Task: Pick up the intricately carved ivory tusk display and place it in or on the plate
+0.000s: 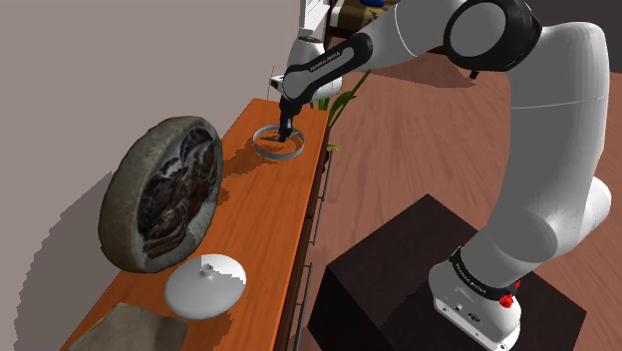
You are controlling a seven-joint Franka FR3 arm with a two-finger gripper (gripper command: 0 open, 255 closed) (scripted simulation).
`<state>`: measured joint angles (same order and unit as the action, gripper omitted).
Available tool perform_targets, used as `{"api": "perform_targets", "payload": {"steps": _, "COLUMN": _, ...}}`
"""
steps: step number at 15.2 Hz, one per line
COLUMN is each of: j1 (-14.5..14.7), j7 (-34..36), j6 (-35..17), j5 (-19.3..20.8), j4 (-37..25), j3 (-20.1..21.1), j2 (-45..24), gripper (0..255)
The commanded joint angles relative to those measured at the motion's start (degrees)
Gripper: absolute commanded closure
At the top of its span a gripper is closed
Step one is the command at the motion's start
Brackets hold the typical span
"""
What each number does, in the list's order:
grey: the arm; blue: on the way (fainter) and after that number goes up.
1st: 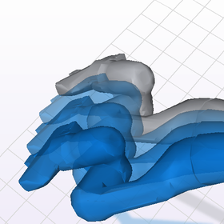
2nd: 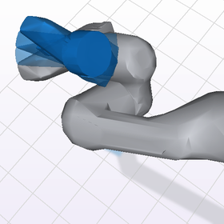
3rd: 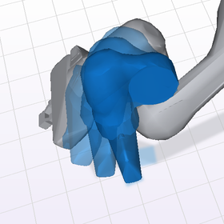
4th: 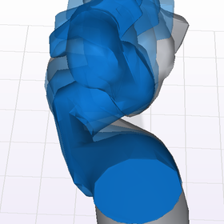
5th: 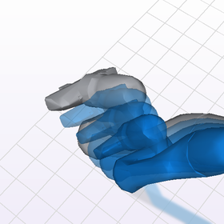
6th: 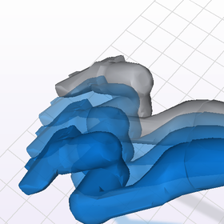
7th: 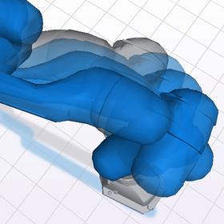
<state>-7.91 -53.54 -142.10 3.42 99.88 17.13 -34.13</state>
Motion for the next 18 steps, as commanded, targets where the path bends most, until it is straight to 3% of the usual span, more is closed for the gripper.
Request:
{"api": "perform_targets", "payload": {"steps": 1, "j1": 0.0, "j7": 0.0, "j6": 0.0, "j5": 0.0, "j4": 0.0, "j3": 0.0, "j2": 0.0, "gripper": 0}}
{"api": "perform_targets", "payload": {"steps": 6, "j1": 0.0, "j7": 0.0, "j6": 0.0, "j5": 0.0, "j4": 0.0, "j3": 0.0, "j2": 0.0, "gripper": 0}}
{"api": "perform_targets", "payload": {"steps": 10, "j1": -1.6, "j7": -1.0, "j6": 4.4, "j5": -1.6, "j4": 1.2, "j3": 1.1, "j2": 5.6, "gripper": 0}}
{"api": "perform_targets", "payload": {"steps": 18, "j1": -1.6, "j7": -1.0, "j6": 4.4, "j5": -1.6, "j4": 1.2, "j3": 1.1, "j2": 5.6, "gripper": 0}}
